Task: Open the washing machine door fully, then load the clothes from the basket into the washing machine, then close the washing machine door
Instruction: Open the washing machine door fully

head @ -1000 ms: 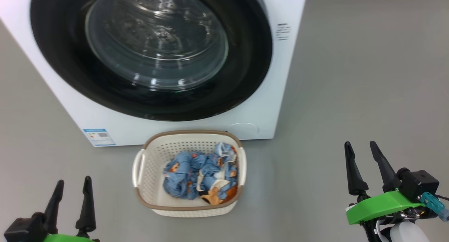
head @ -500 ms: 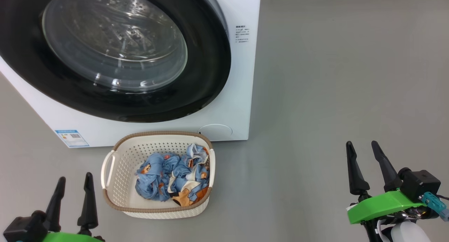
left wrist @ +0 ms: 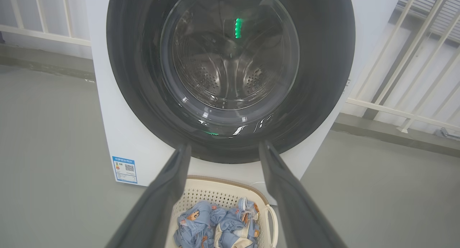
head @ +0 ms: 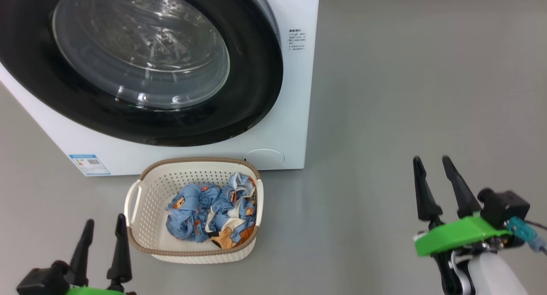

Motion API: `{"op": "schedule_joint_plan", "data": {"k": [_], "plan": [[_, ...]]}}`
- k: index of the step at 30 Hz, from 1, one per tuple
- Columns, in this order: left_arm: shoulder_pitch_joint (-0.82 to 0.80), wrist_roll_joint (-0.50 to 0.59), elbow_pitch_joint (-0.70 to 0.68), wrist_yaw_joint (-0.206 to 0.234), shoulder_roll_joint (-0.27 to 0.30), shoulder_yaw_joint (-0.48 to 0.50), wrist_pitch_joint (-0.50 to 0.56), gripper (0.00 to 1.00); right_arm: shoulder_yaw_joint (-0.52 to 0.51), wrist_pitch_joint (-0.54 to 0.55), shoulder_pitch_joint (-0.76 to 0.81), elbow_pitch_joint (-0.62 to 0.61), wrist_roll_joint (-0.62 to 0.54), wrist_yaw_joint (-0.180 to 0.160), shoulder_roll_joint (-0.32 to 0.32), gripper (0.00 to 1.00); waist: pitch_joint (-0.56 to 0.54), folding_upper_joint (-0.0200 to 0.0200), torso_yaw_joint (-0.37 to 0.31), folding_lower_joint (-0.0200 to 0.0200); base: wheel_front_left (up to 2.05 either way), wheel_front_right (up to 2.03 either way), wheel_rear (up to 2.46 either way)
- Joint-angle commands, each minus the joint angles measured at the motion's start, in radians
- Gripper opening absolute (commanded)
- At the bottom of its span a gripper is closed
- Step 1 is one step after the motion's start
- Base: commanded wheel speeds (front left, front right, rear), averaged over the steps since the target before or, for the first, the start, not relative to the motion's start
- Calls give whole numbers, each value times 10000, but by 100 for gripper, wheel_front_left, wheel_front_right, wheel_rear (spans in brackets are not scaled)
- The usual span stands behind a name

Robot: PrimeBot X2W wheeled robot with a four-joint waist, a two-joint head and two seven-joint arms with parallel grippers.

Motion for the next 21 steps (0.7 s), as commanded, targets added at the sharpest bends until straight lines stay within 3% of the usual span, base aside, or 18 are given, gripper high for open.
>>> {"op": "schedule_joint_plan", "data": {"k": [1,6,11,16,21], "plan": [[-74,-75,-286,7,157,280,-67,100,283,-122,-601,-210,204,56,-11,0,68,0,54,0,0,0,0],[-138,-156,-300,6,119,89,-67,100,410,-122,-1518,-221,1010,56,-38,0,281,0,249,0,0,0,0],[-316,-334,-298,6,133,-101,-67,100,741,-122,-2514,-51,2873,56,-145,0,608,0,537,0,0,0,0],[-596,-541,-252,6,145,-421,-67,100,1380,-122,-3622,478,5465,56,-610,0,1038,0,910,0,0,0,0],[-950,-696,-233,6,78,-652,-67,100,2403,238,-4691,430,8258,56,-1567,0,1512,0,1322,0,0,0,0]]}}
